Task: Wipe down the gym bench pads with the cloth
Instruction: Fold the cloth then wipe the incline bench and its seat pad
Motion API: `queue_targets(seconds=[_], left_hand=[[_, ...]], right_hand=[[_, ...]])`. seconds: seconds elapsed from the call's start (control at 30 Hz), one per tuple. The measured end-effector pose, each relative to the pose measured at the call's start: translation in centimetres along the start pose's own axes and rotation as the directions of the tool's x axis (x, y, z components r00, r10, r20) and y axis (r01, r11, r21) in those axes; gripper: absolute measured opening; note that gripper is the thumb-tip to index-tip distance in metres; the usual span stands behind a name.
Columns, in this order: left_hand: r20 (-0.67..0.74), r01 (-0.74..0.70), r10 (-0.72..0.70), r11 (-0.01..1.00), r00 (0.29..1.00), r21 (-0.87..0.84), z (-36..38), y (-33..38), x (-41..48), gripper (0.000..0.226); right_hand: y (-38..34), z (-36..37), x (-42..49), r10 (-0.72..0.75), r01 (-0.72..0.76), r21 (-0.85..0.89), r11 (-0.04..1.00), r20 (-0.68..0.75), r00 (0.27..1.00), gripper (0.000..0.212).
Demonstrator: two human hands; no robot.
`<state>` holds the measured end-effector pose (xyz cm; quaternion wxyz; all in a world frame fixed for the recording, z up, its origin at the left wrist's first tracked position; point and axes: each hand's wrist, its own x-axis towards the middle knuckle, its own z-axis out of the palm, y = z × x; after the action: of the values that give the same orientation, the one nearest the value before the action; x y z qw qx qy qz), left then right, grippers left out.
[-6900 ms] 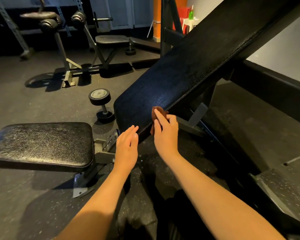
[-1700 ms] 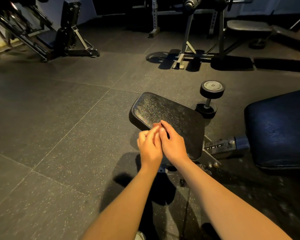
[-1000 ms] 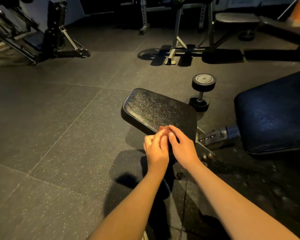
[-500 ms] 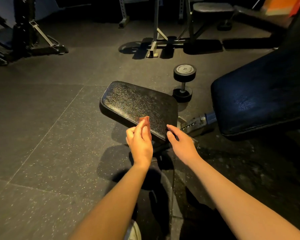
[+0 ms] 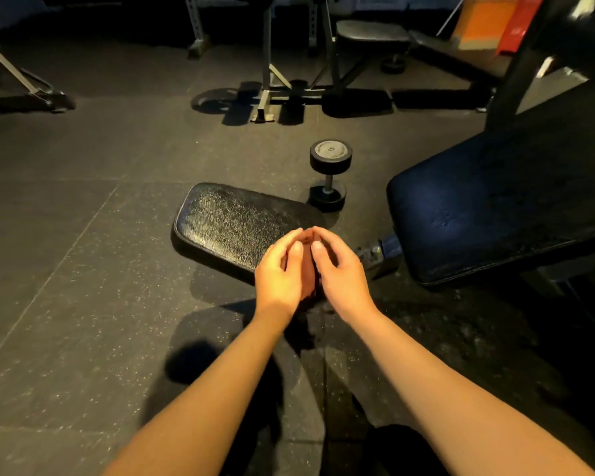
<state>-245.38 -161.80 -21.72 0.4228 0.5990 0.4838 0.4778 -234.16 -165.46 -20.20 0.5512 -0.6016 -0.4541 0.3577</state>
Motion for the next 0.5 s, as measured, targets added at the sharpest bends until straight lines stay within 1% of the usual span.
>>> queue_targets(seconds=[0.07, 0.13, 0.23, 0.3, 0.37, 0.43, 0.5], left_hand=[[0.026, -0.001, 0.001, 1.000, 1.000, -0.006, -2.8, 2.6, 2.5, 0.026], [0.050, -0.006, 0.005, 1.000, 0.999, 0.019, -6.5, 5.7, 4.4, 0.025], [0.079, 0.059, -0.064, 0.996, 0.995, 0.067, -12.7, 11.4, 7.1, 0.022], [0.053, 0.088, -0.092, 0.993, 0.994, 0.080, -16.9, 16.2, 8.7, 0.025], [0.015, 0.100, -0.102, 0.992, 0.995, 0.077, -21.2, 21.7, 10.3, 0.024], [-0.017, 0.146, -0.146, 0.989, 0.989, 0.030, -25.4, 27.7, 11.8, 0.023], [-0.032, 0.171, -0.170, 0.985, 0.985, 0.027, -29.5, 33.4, 13.4, 0.023]], right_hand=[[-3.3, 1.8, 1.4, -0.006, 0.005, -0.067, 0.998, -0.027, 1.000, 0.031], [-7.3, 3.8, 2.4, 0.024, -0.028, -0.143, 0.989, -0.031, 0.999, 0.031], [-15.4, 6.7, 3.4, 0.100, -0.093, -0.220, 0.971, 0.022, 0.995, 0.033], [-21.7, 8.6, 4.0, 0.111, -0.091, -0.254, 0.963, 0.066, 0.992, 0.032], [-28.4, 10.5, 4.5, 0.110, -0.075, -0.276, 0.958, 0.112, 0.988, 0.024], [-35.2, 12.3, 5.0, 0.124, -0.076, -0.281, 0.957, 0.157, 0.980, 0.016], [-41.5, 14.1, 5.6, 0.107, -0.045, -0.286, 0.957, 0.206, 0.973, 0.013]])
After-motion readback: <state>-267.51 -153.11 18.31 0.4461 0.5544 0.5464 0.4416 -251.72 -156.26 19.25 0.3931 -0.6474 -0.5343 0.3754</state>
